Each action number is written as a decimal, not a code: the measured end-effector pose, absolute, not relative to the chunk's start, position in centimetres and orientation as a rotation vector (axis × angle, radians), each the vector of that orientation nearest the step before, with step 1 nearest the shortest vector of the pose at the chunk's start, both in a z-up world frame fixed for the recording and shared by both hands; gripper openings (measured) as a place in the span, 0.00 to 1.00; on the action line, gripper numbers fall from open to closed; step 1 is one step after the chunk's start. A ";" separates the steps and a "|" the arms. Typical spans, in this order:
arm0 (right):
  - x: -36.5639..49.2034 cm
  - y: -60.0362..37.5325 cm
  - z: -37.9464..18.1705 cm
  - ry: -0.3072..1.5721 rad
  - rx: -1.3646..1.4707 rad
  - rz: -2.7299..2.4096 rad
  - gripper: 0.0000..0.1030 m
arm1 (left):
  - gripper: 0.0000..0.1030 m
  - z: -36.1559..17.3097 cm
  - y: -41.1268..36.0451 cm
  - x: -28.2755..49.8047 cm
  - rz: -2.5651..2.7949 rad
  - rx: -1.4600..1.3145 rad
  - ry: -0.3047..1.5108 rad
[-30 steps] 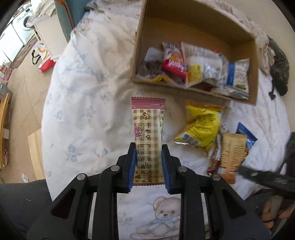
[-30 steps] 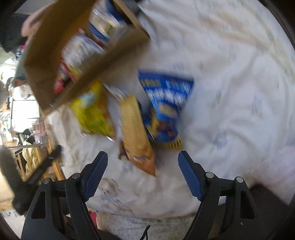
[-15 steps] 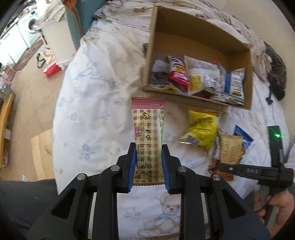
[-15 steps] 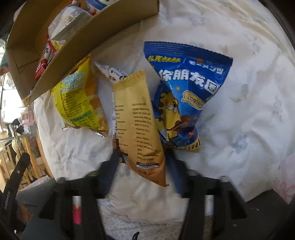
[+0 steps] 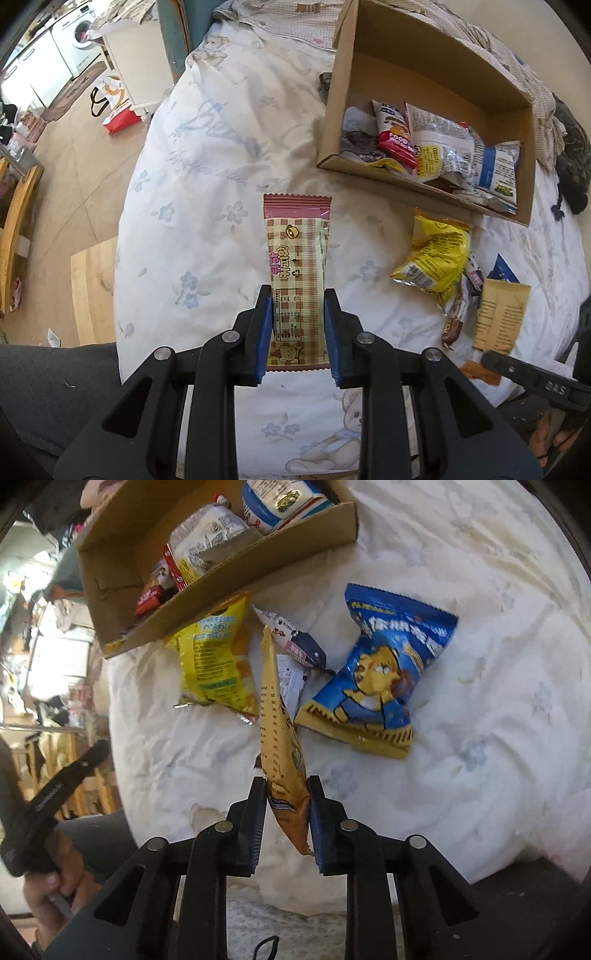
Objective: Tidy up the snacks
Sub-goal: 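Carry the wafer bar and tan bag over the box with both tools, then lower both snacks into the box and open both tools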
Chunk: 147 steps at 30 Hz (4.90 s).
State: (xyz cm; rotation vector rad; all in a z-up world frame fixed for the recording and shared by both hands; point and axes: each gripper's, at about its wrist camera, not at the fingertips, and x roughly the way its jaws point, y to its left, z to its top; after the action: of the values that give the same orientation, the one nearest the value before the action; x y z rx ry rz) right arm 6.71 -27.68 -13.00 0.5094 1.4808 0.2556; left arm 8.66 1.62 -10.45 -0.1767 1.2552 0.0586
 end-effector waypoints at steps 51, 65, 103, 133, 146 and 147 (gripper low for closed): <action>12.1 -30.9 0.5 0.824 0.661 0.367 0.19 | 0.22 0.0 -2.4 13.3 -0.092 -0.038 0.924; 18.7 -30.1 -1.0 0.898 0.585 0.326 0.19 | 0.22 -3.2 -4.2 21.1 -0.195 -0.095 1.018; 22.6 -28.5 -6.0 1.072 0.470 0.209 0.21 | 0.29 -6.0 -4.1 23.1 -0.146 -0.028 0.998; 21.6 -29.7 -3.6 0.975 0.555 0.249 0.63 | 0.83 -3.6 -2.9 21.6 -0.130 -0.094 0.886; 15.3 -32.1 0.0 0.873 0.585 0.204 0.89 | 0.97 1.2 -1.6 16.4 -0.111 -0.112 0.736; 15.0 -32.3 0.0 0.876 0.587 0.203 0.90 | 0.97 1.3 -1.6 15.9 -0.114 -0.114 0.735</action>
State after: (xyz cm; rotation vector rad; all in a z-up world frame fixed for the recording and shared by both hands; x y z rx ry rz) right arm 14.97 -32.29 -0.04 0.5867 0.8764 0.2032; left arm 15.88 -1.58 1.26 -0.1138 0.7348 -0.1139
